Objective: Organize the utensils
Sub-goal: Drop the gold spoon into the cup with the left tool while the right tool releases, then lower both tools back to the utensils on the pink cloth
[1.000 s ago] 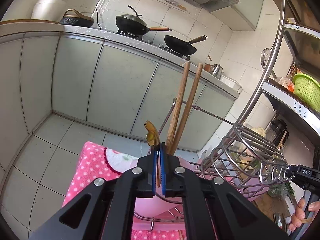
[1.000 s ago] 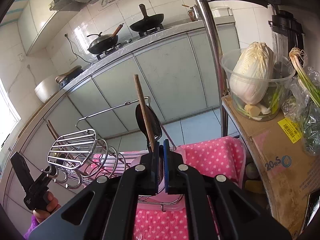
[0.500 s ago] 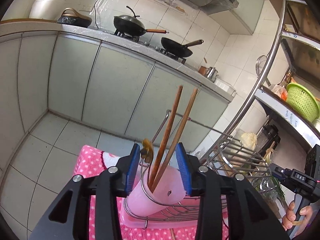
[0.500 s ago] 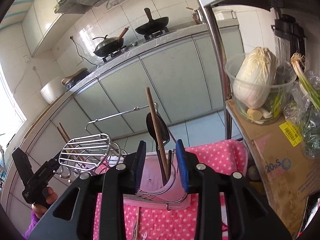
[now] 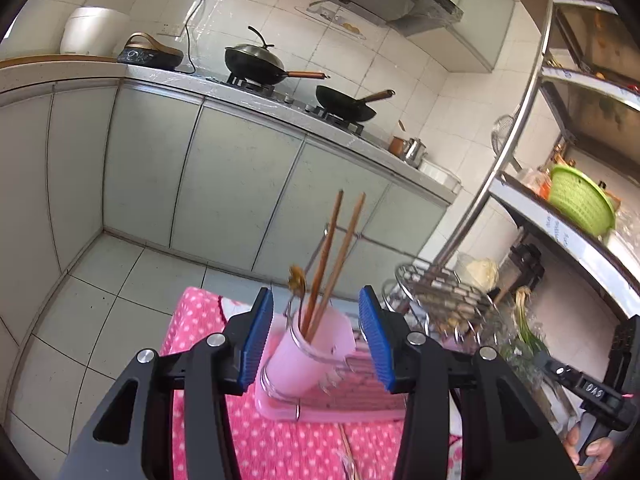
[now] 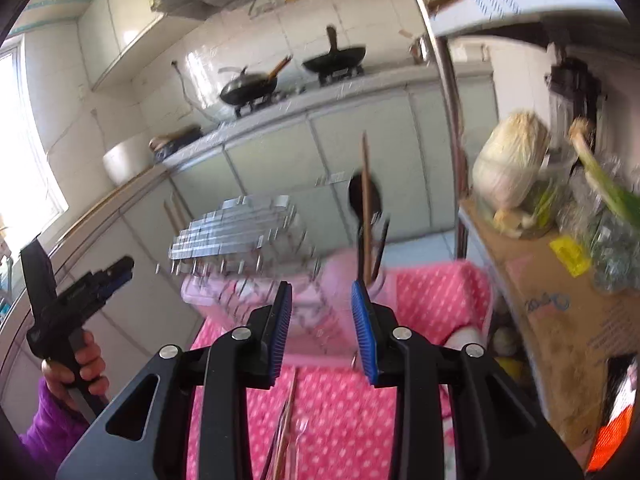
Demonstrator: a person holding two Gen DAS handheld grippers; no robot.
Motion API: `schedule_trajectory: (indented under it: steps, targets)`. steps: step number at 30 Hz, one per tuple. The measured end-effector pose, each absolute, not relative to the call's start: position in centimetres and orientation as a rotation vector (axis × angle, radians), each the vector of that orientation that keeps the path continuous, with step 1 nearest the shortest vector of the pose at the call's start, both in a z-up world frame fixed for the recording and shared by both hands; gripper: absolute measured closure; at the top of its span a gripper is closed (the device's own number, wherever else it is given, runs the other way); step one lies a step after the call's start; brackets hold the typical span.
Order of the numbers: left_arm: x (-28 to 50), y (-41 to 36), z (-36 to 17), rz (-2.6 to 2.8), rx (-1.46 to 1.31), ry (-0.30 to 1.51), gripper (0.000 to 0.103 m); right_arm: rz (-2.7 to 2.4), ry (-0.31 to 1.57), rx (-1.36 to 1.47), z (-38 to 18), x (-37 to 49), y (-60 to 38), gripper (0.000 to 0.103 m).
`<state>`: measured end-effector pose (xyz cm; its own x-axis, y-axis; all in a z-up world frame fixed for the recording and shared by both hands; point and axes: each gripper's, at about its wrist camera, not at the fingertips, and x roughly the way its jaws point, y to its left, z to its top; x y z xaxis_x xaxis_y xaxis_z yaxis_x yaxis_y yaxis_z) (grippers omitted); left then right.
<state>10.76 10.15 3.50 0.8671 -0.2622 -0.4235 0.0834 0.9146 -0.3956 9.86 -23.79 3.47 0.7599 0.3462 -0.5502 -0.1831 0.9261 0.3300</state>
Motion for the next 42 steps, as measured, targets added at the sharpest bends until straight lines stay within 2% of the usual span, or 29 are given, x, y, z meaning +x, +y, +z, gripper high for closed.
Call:
schedule_trajectory:
  steps: [7, 17, 27, 34, 40, 41, 42]
  targets:
    - [8.4, 8.1, 0.4, -0.262, -0.343, 0.634, 0.059, 0.410, 0.922, 0.383, -4.6, 9.8, -21.5, 0.071]
    - [8.4, 6.1, -6.3, -0.333, -0.392, 0.869, 0.061, 0.434, 1.156, 0.440, -12.0, 11.5, -18.6, 0.071]
    - [9.1, 5.1, -8.5, -0.365, -0.390, 0.959, 0.061, 0.410, 1.246, 0.319, -15.5, 13.8, -15.1, 0.071]
    - [10.2, 4.0, -10.0, -0.372, -0.383, 1.014, 0.061, 0.411, 1.208, 0.292, -15.2, 13.7, -14.8, 0.074]
    - [11.3, 2.4, -11.4, -0.401, -0.381, 1.089, 0.062, 0.371, 1.164, 0.399, -14.3, 13.1, -17.5, 0.074]
    - [11.6, 1.9, -11.7, -0.413, -0.379, 1.107, 0.062, 0.352, 1.159, 0.410, -14.2, 13.0, -18.1, 0.084]
    - [11.9, 1.4, -11.9, -0.423, -0.376, 1.122, 0.062, 0.335, 1.159, 0.416, -14.2, 12.9, -18.6, 0.085]
